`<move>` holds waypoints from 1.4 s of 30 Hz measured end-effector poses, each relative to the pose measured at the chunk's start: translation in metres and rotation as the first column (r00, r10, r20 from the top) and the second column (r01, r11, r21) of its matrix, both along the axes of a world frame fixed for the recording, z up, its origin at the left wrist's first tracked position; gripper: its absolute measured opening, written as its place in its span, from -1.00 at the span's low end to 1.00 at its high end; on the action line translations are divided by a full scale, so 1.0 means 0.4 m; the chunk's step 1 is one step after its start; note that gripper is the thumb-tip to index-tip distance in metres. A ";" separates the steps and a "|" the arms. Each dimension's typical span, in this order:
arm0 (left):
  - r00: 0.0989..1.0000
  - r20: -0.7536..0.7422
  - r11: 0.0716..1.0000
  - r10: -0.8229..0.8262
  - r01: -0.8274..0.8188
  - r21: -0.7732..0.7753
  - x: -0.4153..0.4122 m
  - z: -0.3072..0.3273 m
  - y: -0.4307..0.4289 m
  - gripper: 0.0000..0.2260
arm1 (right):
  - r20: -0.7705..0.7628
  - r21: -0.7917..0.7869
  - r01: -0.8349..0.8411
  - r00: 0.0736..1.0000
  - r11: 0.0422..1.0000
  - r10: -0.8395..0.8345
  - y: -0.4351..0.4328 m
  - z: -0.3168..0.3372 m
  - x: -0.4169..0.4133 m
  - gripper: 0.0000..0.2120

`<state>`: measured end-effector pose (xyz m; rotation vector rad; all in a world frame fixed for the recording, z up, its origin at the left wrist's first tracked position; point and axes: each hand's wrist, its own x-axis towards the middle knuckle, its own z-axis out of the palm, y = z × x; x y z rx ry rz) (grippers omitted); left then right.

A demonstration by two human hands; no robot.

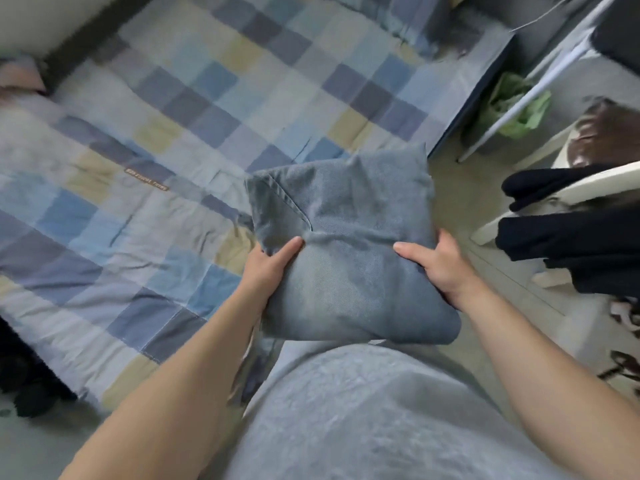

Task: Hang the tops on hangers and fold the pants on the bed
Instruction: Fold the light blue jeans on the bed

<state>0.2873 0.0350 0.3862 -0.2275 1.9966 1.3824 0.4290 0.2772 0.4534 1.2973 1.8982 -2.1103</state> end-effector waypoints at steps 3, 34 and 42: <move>0.988 -0.102 0.992 -0.117 0.122 0.039 0.014 0.071 0.152 -0.66 | -0.087 0.006 0.084 0.993 0.996 -0.083 0.111 0.060 0.099 -0.77; 0.407 -0.640 0.421 -0.652 0.896 0.141 0.704 0.528 1.888 -0.75 | -0.419 0.047 0.921 0.370 0.387 -0.829 1.283 0.351 1.068 -0.72; 0.057 -0.563 -0.022 -0.824 0.991 0.131 0.988 0.575 2.347 -0.63 | -0.399 -0.018 0.999 -0.045 -0.041 -0.916 1.432 0.353 1.288 -0.73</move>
